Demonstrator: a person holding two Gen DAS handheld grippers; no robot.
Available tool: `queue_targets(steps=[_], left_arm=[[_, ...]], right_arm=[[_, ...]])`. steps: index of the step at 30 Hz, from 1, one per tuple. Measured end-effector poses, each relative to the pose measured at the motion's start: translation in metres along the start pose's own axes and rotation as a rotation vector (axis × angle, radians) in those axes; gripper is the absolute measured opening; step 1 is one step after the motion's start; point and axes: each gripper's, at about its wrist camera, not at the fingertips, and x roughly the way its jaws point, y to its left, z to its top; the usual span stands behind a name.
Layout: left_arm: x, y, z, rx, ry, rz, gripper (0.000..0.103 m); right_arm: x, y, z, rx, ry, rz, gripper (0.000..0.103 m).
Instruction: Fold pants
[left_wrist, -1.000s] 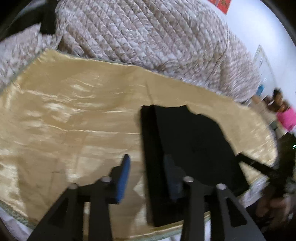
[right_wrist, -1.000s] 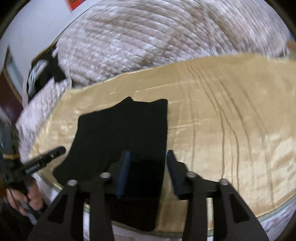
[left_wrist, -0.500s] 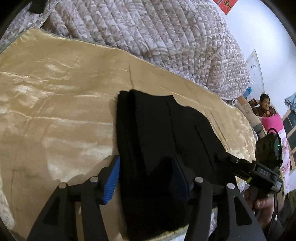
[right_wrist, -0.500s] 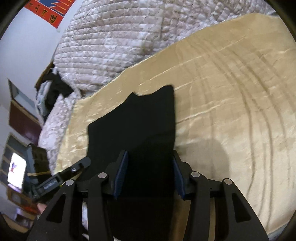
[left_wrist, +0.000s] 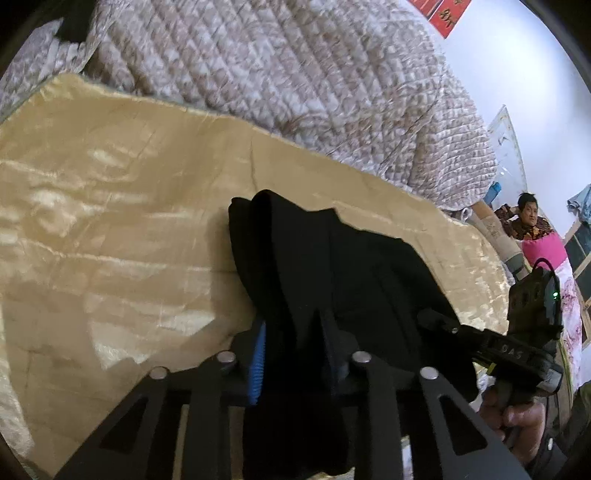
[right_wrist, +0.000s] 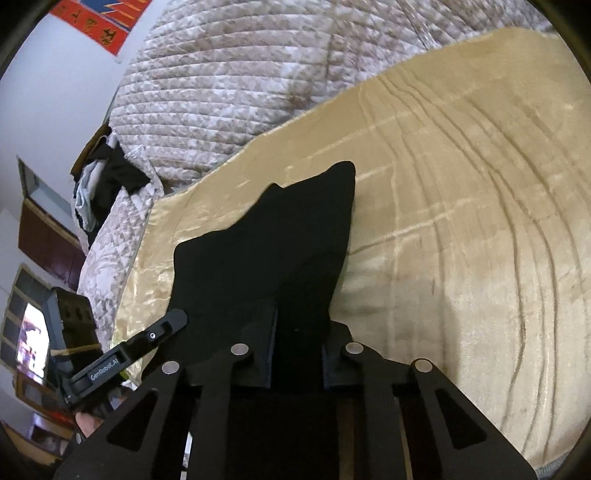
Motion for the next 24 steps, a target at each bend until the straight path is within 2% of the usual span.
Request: queue_targets(steps=[6, 12, 18, 24], left_arm=[[-0.016, -0.012, 0.015, 0.037, -0.018, -0.012, 0.022], [-0.027, 0.003, 0.05, 0.039, -0.053, 0.001, 0.022], [-0.007, 0.02, 0.093, 0.074, -0.061, 0.053, 0.023], [0.013, 0.042, 0.113, 0.073, -0.071, 0.107, 0.023]], right_arm=[[-0.011, 0.025, 0.009, -0.042, -0.031, 0.03, 0.016], [-0.006, 0.057, 0.031, -0.102, -0.04, 0.072, 0.016], [0.025, 0.075, 0.071, -0.151, -0.03, 0.078, 0.016], [0.067, 0.072, 0.099, -0.143, -0.008, 0.085, 0.016]])
